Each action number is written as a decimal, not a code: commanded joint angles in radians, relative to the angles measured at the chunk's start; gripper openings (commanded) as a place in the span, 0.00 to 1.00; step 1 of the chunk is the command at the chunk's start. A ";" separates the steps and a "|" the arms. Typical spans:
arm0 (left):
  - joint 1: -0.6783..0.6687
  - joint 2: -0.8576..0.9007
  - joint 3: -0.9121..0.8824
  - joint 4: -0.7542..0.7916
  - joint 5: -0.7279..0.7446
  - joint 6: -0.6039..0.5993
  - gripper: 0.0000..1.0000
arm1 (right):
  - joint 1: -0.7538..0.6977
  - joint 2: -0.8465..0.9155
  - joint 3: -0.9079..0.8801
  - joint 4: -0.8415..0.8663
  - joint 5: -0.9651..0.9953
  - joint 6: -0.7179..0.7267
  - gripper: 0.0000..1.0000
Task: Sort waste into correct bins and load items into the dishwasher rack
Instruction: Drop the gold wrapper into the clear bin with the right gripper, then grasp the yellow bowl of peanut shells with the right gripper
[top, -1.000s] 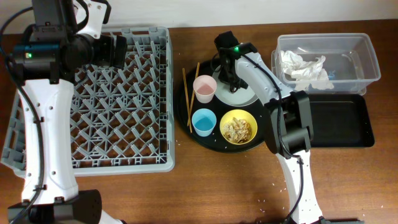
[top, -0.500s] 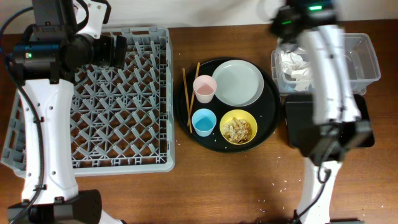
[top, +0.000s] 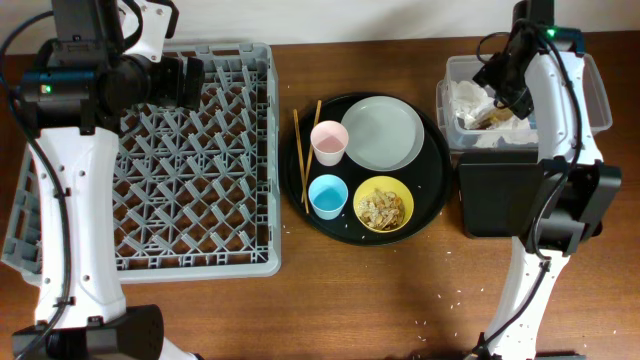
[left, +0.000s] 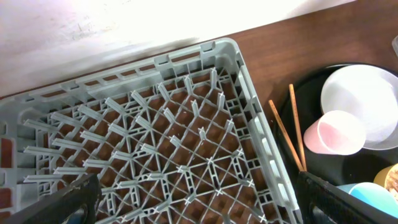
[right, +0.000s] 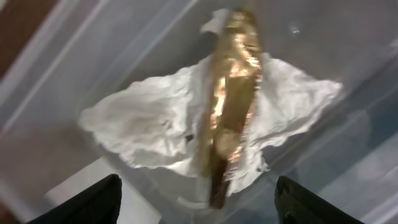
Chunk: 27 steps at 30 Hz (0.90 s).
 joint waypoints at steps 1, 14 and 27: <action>0.003 0.002 0.024 0.002 0.018 -0.014 0.99 | 0.000 -0.081 0.090 -0.051 -0.153 -0.146 0.80; 0.003 0.002 0.024 0.002 0.018 -0.014 0.99 | 0.261 -0.227 0.139 -0.485 -0.229 -0.338 0.75; 0.003 0.002 0.024 0.002 0.018 -0.014 0.99 | 0.470 -0.233 -0.240 -0.404 -0.247 -0.409 0.69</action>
